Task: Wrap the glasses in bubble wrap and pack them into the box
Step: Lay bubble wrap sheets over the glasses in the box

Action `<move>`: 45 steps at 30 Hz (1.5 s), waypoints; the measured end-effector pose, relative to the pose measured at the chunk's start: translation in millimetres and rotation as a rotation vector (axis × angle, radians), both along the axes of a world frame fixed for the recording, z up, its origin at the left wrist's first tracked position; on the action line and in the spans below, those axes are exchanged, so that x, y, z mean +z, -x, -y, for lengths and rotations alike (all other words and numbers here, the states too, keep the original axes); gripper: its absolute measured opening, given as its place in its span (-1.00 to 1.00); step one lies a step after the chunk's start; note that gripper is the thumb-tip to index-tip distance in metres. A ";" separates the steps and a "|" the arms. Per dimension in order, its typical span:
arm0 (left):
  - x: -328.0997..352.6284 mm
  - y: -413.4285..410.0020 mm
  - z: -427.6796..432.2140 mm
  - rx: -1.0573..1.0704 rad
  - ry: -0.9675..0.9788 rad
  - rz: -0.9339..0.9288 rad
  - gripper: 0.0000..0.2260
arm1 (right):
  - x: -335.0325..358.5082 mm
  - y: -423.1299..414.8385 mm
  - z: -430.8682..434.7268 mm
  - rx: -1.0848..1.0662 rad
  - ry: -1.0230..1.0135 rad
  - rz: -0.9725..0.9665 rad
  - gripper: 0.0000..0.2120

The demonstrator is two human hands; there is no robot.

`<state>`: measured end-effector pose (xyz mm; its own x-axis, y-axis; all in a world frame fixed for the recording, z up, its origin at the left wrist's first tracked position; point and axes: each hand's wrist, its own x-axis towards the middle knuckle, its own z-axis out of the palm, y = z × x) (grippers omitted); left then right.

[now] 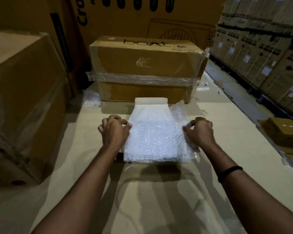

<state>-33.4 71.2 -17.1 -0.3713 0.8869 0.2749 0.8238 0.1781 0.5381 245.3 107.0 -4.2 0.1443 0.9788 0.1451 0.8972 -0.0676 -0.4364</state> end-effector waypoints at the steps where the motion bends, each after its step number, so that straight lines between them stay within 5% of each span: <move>1: 1.1 -1.2 -2.2 0.001 0.008 -0.008 -0.81 | 2.9 -1.5 -2.5 -0.002 0.027 -0.013 -0.82; 10: 5.9 -6.9 -16.0 -0.042 0.059 0.144 -0.79 | 7.7 -9.7 -12.8 0.017 0.228 -0.135 -0.82; 14: 20.4 -8.9 -17.8 -0.293 -0.007 0.524 -0.80 | 22.2 -4.6 -11.7 0.146 0.043 0.026 -0.06; 17: 33.5 -16.0 -18.9 -0.461 -0.004 0.596 -0.80 | 44.6 16.3 -19.5 0.447 -0.029 0.084 0.05; 20: 45.5 -21.4 -18.0 -0.573 0.031 0.626 -0.77 | 63.7 37.1 -31.5 0.635 0.115 0.004 -0.14; 23: 51.9 -17.9 -19.6 -0.595 -0.014 0.741 -0.77 | 76.6 47.9 -36.6 0.695 0.190 -0.168 -0.71; 25: 52.1 -7.0 -19.6 -0.589 -0.064 0.975 -0.74 | 84.9 52.3 -36.0 0.636 0.151 -0.284 -0.92; 27: 45.7 6.4 -17.2 -0.648 -0.019 1.364 -0.43 | 93.8 53.8 -33.7 0.512 0.101 -0.399 -0.92; 30: 31.3 13.1 -8.8 -0.684 0.045 1.540 0.00 | 104.0 48.5 -31.9 0.340 0.064 -0.478 -0.94; 33: 34.5 -0.5 -6.7 -0.589 0.064 1.454 -0.11 | 101.8 41.5 -31.3 0.235 0.137 -0.523 -0.87; 36: 46.1 -10.0 -12.3 -0.414 0.007 1.337 -0.73 | 91.9 33.0 -27.8 0.143 0.251 -0.590 -0.83; 38: 50.1 -10.2 -15.9 -0.329 0.000 1.286 -0.91 | 81.1 24.7 -25.1 0.108 0.331 -0.632 -0.82; 45: 20.9 -16.9 -38.0 -0.170 0.150 0.578 -0.61 | 25.8 19.0 -25.6 0.011 0.308 -0.599 -0.73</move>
